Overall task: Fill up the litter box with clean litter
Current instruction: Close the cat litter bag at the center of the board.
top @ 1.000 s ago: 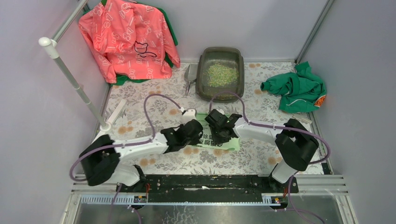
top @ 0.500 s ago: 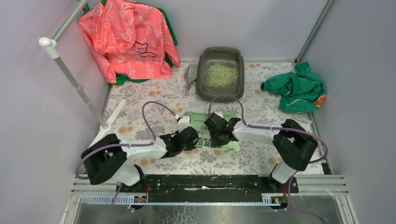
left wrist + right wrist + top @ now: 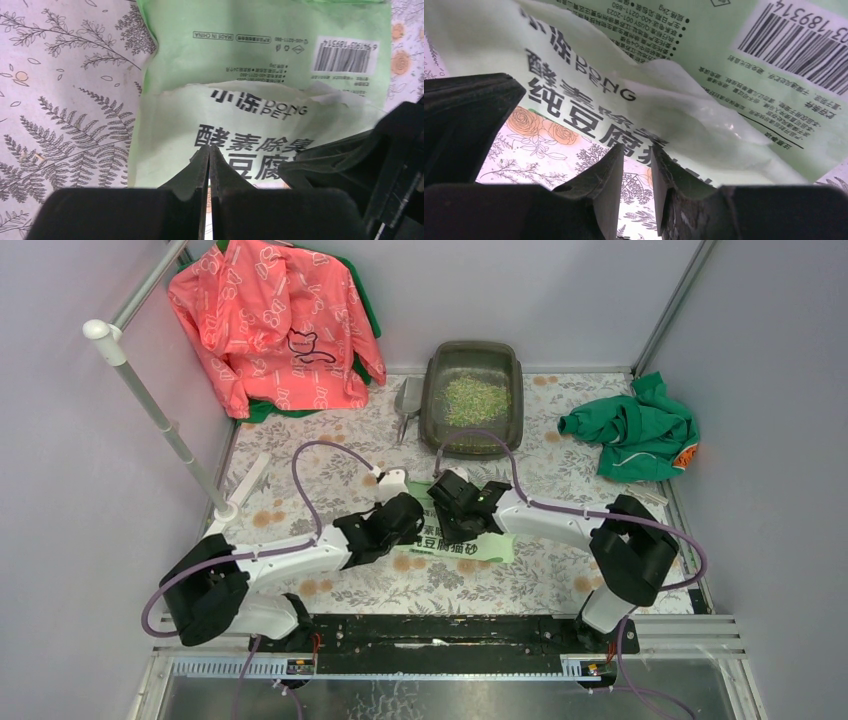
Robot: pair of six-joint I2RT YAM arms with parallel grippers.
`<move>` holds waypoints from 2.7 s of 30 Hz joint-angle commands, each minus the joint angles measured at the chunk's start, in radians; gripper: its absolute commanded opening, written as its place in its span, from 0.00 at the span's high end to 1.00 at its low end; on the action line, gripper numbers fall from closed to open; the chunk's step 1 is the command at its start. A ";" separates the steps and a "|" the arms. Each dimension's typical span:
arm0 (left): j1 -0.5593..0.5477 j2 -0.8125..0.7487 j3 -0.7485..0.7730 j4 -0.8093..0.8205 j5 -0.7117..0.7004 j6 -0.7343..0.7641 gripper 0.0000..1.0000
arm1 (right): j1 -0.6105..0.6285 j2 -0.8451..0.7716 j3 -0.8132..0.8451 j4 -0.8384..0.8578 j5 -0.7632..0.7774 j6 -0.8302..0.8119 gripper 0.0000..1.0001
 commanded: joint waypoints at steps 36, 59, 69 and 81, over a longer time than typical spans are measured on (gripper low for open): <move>0.026 0.011 -0.238 0.096 0.011 -0.060 0.95 | -0.021 -0.086 -0.325 0.079 0.037 0.066 0.63; -0.101 0.300 -0.047 0.286 0.124 -0.058 0.92 | -0.022 -0.012 -0.283 0.137 -0.043 0.066 0.64; -0.006 0.111 -0.268 0.260 0.130 -0.081 0.79 | -0.036 -0.012 -0.302 0.159 -0.054 0.061 0.64; 0.013 0.076 -0.203 0.068 0.079 -0.039 0.48 | -0.053 -0.008 -0.251 0.136 -0.051 0.050 0.64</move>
